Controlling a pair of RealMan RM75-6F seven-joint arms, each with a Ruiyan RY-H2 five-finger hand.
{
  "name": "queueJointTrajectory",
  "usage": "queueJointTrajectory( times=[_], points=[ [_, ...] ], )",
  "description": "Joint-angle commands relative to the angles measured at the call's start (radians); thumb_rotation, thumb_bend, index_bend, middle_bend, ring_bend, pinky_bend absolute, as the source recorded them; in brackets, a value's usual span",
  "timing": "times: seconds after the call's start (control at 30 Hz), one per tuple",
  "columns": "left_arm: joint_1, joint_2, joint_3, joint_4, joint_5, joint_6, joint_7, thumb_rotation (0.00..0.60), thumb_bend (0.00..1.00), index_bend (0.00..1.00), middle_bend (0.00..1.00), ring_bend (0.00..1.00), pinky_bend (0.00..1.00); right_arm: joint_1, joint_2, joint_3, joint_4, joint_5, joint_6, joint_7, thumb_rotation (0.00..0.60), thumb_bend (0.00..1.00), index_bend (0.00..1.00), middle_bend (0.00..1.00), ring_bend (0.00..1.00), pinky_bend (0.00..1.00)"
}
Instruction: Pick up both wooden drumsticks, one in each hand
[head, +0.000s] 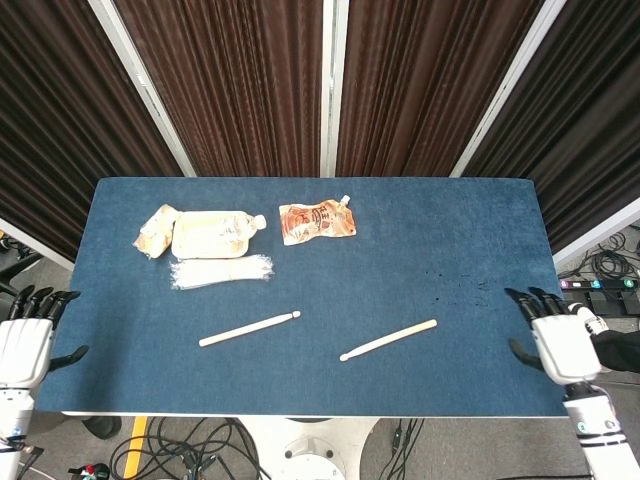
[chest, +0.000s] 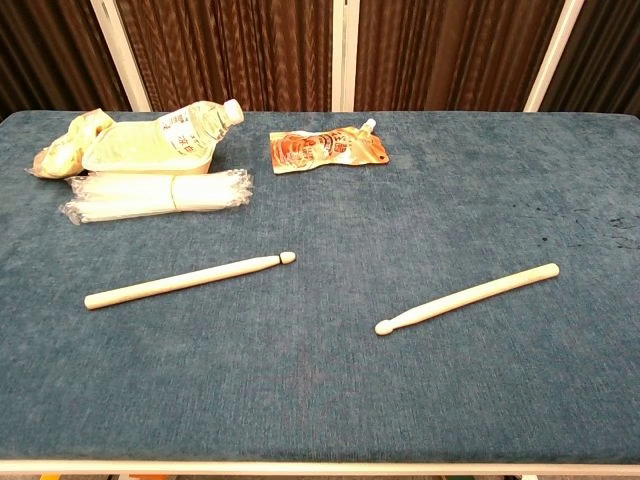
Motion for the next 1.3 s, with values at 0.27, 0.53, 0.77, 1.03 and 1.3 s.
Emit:
queueJointTrajectory(
  times=[0.27, 0.53, 0.77, 1.03, 1.3],
  points=[
    [-0.004, 0.005, 0.0, -0.017, -0.016, -0.018, 0.011, 0.6, 0.03, 0.22, 0.23, 0.13, 0.1, 0.215, -0.181, 0.018, 0.14, -0.007, -0.274, -0.107, 0.6, 0.2, 0.32, 0.37, 0.19, 0.28],
    [-0.001, 0.01, 0.003, -0.016, -0.029, -0.029, 0.005, 0.6, 0.03, 0.22, 0.23, 0.13, 0.1, 0.254, -0.379, 0.007, 0.325, 0.004, -0.287, -0.157, 0.6, 0.1, 0.43, 0.42, 0.24, 0.28],
    [0.001, 0.006, 0.007, -0.007, -0.031, -0.034, -0.011, 0.6, 0.03, 0.22, 0.23, 0.13, 0.1, 0.265, -0.476, -0.013, 0.438, -0.015, -0.257, -0.148, 0.6, 0.15, 0.48, 0.47, 0.28, 0.29],
    [0.004, 0.004, 0.012, 0.006, -0.03, -0.04, -0.03, 0.6, 0.03, 0.22, 0.23, 0.13, 0.1, 0.279, -0.519, -0.044, 0.486, -0.037, -0.256, -0.139, 0.6, 0.19, 0.5, 0.49, 0.31, 0.29],
    [0.005, 0.001, 0.015, 0.019, -0.033, -0.046, -0.047, 0.6, 0.03, 0.22, 0.23, 0.13, 0.1, 0.289, -0.534, -0.053, 0.5, -0.027, -0.267, -0.145, 0.6, 0.25, 0.5, 0.5, 0.31, 0.29]
  ],
)
